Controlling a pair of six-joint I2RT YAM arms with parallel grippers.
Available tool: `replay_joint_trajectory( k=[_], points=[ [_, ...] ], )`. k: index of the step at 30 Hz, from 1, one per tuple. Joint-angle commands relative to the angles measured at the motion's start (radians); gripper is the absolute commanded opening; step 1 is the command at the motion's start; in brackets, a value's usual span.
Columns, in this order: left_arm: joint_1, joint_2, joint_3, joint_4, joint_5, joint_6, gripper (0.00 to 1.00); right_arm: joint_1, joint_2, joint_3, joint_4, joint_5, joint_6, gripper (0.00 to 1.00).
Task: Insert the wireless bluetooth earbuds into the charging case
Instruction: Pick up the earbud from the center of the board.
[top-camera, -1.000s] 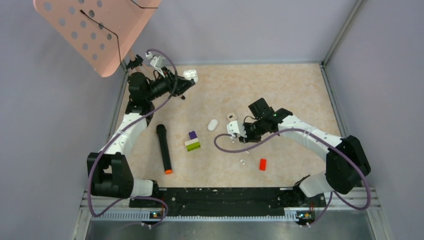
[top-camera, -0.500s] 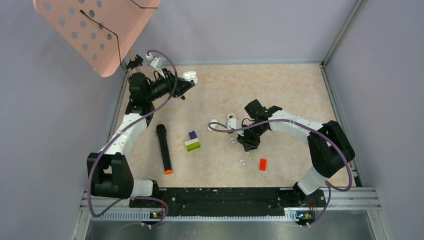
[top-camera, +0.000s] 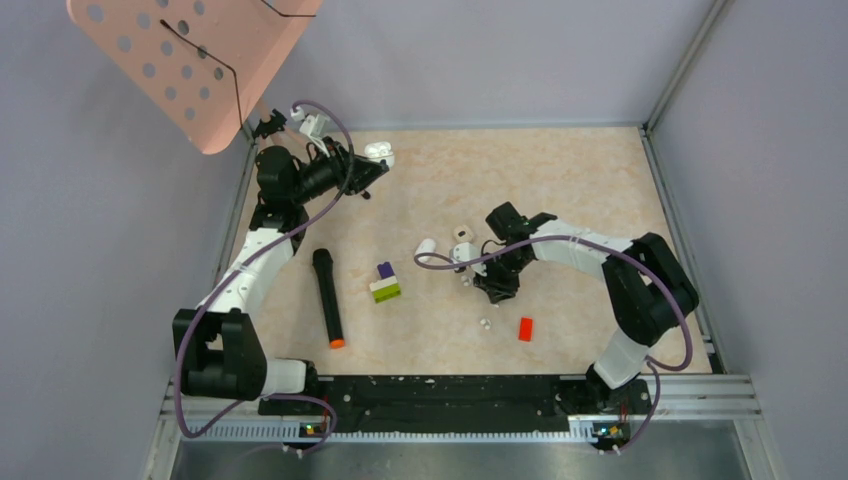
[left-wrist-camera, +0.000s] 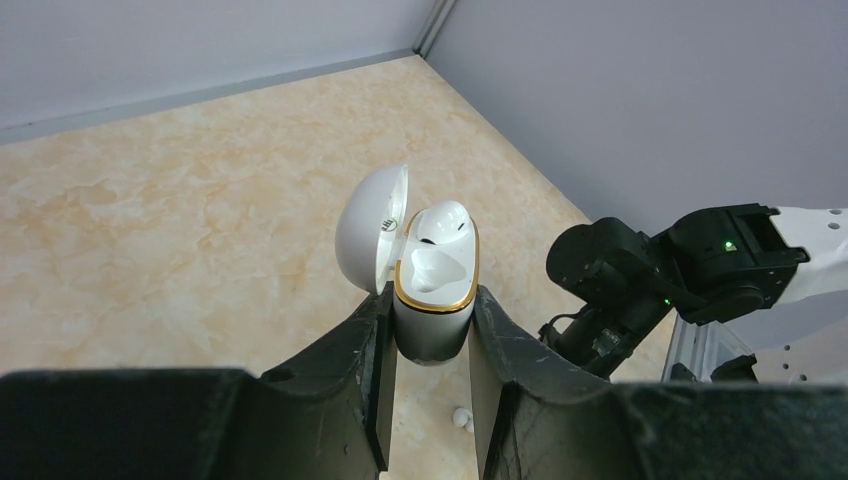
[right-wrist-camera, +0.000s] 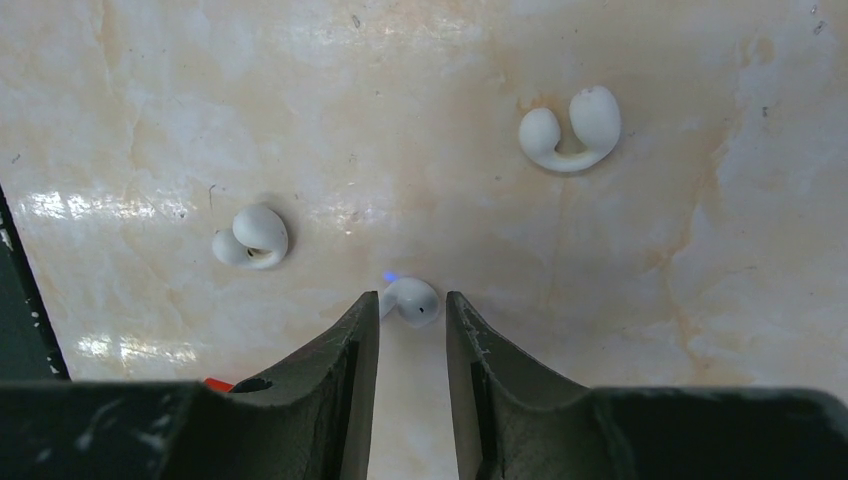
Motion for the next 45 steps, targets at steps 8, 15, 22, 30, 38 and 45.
replay_joint_trajectory(
  k=[8,15,22,30,38,45],
  points=[
    [-0.003,-0.023,-0.001,0.025,-0.007,0.007,0.00,-0.008,0.001,-0.020,0.038,0.004,-0.067,0.22],
    [-0.003,-0.014,0.004,0.025,-0.005,0.005,0.00,-0.009,-0.033,-0.088,0.077,0.020,-0.095,0.21],
    [-0.003,-0.005,0.012,0.019,-0.009,0.002,0.00,-0.007,-0.065,-0.132,0.142,0.031,-0.080,0.11],
    [-0.022,0.018,0.015,0.026,0.011,0.029,0.00,-0.008,-0.221,0.008,0.175,0.135,0.075,0.00],
    [-0.128,0.065,0.037,0.081,0.035,0.106,0.00,0.054,-0.401,0.294,0.326,0.356,0.269,0.00],
    [-0.231,0.084,0.072,0.235,0.074,0.128,0.00,0.208,-0.474,0.289,0.630,0.547,0.184,0.00]
  ],
)
